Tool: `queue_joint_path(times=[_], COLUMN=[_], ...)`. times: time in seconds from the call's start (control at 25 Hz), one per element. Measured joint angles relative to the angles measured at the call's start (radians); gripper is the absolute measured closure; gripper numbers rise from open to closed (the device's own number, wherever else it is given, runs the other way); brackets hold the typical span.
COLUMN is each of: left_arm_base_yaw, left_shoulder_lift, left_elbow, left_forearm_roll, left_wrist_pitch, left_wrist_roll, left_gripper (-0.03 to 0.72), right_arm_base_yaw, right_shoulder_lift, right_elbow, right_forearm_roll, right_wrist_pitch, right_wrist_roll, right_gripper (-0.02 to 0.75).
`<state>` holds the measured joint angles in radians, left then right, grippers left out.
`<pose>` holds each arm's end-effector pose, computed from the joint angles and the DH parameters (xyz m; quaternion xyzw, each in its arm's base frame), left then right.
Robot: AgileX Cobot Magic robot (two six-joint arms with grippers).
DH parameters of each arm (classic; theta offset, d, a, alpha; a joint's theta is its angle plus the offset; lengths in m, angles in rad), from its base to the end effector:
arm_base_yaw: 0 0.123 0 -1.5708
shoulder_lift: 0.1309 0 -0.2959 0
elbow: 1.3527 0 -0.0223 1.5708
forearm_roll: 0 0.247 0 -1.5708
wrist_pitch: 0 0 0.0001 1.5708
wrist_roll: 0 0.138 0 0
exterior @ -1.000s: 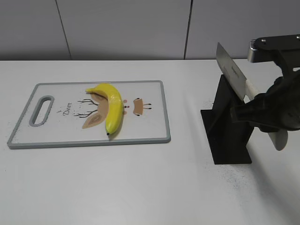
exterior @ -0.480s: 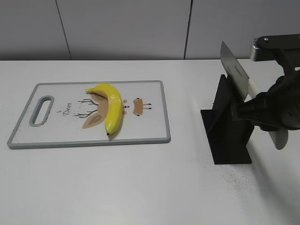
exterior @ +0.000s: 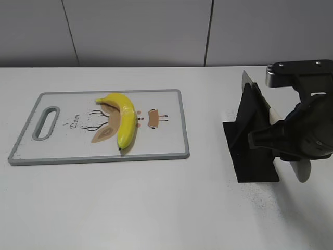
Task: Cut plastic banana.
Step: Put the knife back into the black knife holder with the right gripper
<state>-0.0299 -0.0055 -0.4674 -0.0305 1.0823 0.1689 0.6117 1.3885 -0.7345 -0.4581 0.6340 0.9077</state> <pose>0.0232 -0.0044 0.2413 0.0864 0.8612 0.0196 0.5004 0.2332 0.1194 0.1831 -0.0122 0.9697 0.0031 0.2441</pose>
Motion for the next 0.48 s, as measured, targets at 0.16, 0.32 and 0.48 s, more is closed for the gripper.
queue_joint_path(times=[0.16,0.32,0.48], left_arm_base_yaw=[0.0,0.0,0.0], left_shoulder_lift=[0.0,0.0,0.0], left_elbow=[0.0,0.0,0.0], left_forearm_roll=[0.0,0.0,0.0], left_wrist_pitch=[0.0,0.0,0.0], left_wrist_roll=[0.0,0.0,0.0], left_gripper=[0.109,0.109,0.109], right_arm_base_yaw=[0.0,0.0,0.0], right_shoulder_lift=[0.0,-0.007,-0.037], right_elbow=[0.0,-0.004,-0.059], right_forearm_roll=[0.0,0.0,-0.002], right_wrist_pitch=[0.011,0.023,0.027], right_wrist_roll=[-0.001,-0.001,-0.03], right_gripper=[0.572,0.377,0.145])
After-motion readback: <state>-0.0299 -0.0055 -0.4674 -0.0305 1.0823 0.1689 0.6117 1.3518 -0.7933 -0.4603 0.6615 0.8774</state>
